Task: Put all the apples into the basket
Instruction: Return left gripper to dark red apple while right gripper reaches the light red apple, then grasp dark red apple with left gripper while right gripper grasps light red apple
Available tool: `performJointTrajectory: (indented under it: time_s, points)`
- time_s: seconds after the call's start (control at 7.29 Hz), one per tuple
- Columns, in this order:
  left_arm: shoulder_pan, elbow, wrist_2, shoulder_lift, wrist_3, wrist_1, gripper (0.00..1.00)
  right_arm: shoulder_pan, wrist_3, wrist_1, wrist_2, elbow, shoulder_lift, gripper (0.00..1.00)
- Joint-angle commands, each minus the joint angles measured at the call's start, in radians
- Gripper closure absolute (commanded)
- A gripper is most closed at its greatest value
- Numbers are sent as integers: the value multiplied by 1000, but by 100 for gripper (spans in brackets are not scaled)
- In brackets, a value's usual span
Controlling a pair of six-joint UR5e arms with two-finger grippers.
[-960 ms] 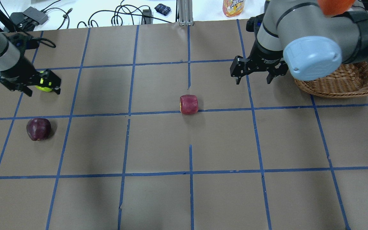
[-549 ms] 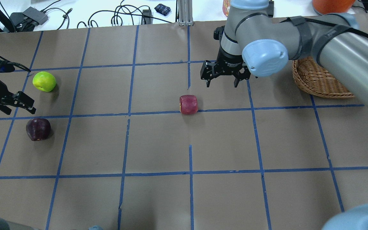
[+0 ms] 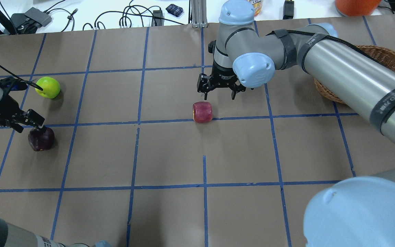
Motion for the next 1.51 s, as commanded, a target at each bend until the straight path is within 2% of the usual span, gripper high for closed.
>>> performJointTrajectory:
  time_s: [0.0, 0.27, 0.41, 0.55, 0.69, 0.96, 1.1, 1.23, 1.37]
  points:
    - [1, -27, -3, -19, 3, -5, 0, 11, 15, -43, 51, -2, 32, 0]
    - [39, -95, -2, -27, 1, 20, 0, 13, 15, -65, 76, 0, 52, 0]
    - [40, -95, 2, -27, 3, 53, 0, 25, 15, -79, 76, 0, 60, 0]
    - [38, -92, -1, -29, 1, 69, 8, 31, 12, -82, 76, 1, 67, 0]
    - [33, -93, -6, -20, 1, 69, 40, 39, 15, -86, 74, 0, 83, 0]
    - [20, -84, -6, 6, 0, 67, 69, 48, 9, -126, 73, 10, 83, 0]
    - [-12, -66, -14, 45, -9, 45, 77, 53, 6, -128, 73, 10, 93, 0]
    - [-76, -54, -56, 88, -32, -33, 81, 53, 6, -125, 65, 12, 104, 0]
    - [-164, -69, -114, 129, -172, -64, 82, 53, 6, -125, 62, 12, 104, 1]
